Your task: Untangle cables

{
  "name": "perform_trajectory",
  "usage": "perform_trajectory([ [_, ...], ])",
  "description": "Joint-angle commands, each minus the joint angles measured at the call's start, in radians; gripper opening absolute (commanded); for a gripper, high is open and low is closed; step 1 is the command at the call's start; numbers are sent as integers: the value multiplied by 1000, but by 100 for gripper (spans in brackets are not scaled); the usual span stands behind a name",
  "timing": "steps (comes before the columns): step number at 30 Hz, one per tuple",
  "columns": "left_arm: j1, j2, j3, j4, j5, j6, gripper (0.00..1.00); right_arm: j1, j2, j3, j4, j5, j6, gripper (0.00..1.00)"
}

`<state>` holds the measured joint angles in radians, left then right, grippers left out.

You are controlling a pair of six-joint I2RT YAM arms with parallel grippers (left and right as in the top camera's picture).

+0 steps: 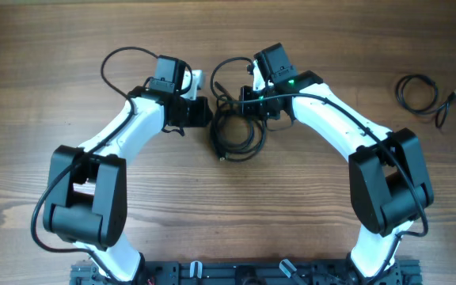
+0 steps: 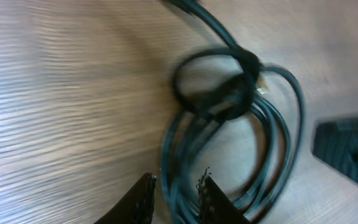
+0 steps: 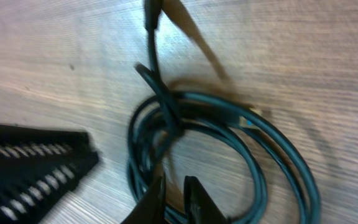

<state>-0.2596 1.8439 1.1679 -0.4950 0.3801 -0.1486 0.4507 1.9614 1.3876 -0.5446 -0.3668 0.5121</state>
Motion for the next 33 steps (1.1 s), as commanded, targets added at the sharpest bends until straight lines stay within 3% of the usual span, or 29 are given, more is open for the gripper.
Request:
perform_trajectory([
  [1, -2, 38, -10, -6, 91, 101, 30, 5, -16, 18, 29, -22, 39, 12],
  [6, -2, 84, -10, 28, 91, 88, 33, 40, -3, 13, 98, 5, -71, 18],
  [10, -2, 90, -10, 45, -6, 9, 26, 77, 32, 12, 134, 128, -148, 18],
  [14, -2, 117, -10, 62, -52, -27, 27, 79, 57, 12, 198, 220, -149, 19],
  [33, -2, 129, -10, 78, -51, -28, 28, 83, 149, 11, 209, 202, -172, 18],
])
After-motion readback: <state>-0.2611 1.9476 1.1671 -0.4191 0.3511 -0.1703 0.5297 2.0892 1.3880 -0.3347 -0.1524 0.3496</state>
